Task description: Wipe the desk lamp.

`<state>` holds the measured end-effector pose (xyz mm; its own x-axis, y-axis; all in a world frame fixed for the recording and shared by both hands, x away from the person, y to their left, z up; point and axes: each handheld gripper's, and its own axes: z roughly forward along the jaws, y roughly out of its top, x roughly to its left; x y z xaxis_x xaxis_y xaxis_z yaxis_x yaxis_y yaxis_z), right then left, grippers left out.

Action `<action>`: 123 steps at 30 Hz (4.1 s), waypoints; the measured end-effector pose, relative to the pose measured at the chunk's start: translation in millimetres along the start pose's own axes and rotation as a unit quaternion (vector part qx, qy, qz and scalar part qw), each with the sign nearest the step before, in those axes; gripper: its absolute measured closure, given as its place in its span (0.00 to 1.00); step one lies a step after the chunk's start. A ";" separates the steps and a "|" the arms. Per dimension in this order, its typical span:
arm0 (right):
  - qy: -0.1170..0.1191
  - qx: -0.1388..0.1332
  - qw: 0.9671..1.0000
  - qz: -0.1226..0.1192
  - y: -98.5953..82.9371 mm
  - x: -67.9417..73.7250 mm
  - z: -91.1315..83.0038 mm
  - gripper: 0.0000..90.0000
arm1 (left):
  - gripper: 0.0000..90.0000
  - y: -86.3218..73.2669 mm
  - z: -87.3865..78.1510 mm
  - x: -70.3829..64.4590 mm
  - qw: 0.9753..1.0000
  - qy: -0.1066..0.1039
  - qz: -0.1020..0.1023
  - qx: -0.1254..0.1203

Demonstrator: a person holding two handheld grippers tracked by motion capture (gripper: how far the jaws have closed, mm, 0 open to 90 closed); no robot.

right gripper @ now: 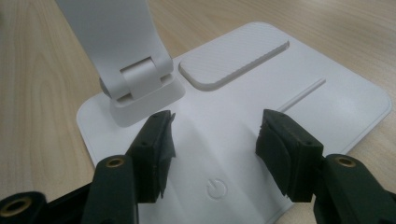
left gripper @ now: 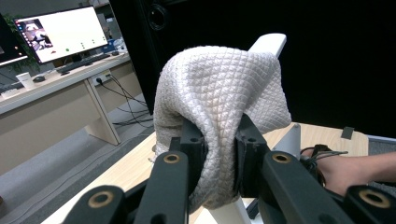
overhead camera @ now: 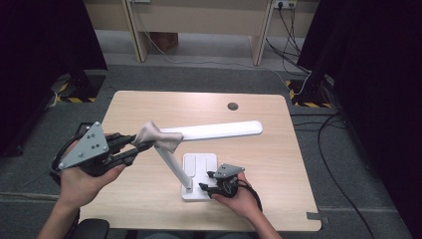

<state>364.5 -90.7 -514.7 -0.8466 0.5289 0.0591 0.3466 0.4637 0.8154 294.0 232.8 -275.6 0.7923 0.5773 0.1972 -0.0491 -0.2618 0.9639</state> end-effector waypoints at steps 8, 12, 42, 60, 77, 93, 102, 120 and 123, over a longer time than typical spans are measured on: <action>0.000 0.000 1.000 0.000 0.0 0.0 0.0 0.50 | 0.86 0.2 5.0 -4.7 1.000 -0.002 -0.001 -0.006; 0.000 -0.001 1.000 -0.001 0.0 0.0 0.1 0.50 | 0.86 -2.9 6.7 -9.4 1.000 0.009 -0.001 -0.019; -0.002 -0.002 1.000 -0.002 0.0 0.0 0.3 0.50 | 0.86 -3.4 20.1 -26.6 0.997 0.058 -0.018 -0.037; -0.001 -0.002 1.000 -0.003 0.1 0.0 0.4 0.50 | 0.86 -1.2 30.3 -30.4 0.998 0.055 -0.014 -0.042; -0.001 -0.002 1.000 -0.003 0.1 0.1 0.4 0.50 | 0.86 1.6 37.8 -35.3 0.998 0.054 -0.011 -0.040; -0.001 -0.002 1.000 -0.003 0.1 0.0 0.4 0.50 | 0.86 3.4 42.0 -35.5 0.998 0.045 -0.005 -0.039; -0.001 -0.002 1.000 -0.002 0.1 0.1 0.4 0.50 | 0.86 4.7 44.9 -36.5 0.998 0.042 -0.002 -0.038; 0.000 -0.001 1.000 -0.002 0.1 -0.1 0.3 0.50 | 0.86 6.8 50.7 -38.9 0.998 0.041 -0.005 -0.038; 0.000 -0.002 1.000 -0.002 0.1 -0.2 0.4 0.50 | 0.86 6.8 51.9 -39.7 0.998 0.041 -0.005 -0.039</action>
<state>364.8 -90.5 -514.9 -0.8482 0.5268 0.0556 0.3416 0.4637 0.8175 293.8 168.0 -286.2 0.7403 0.6421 0.1994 -0.0922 -0.1968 0.9761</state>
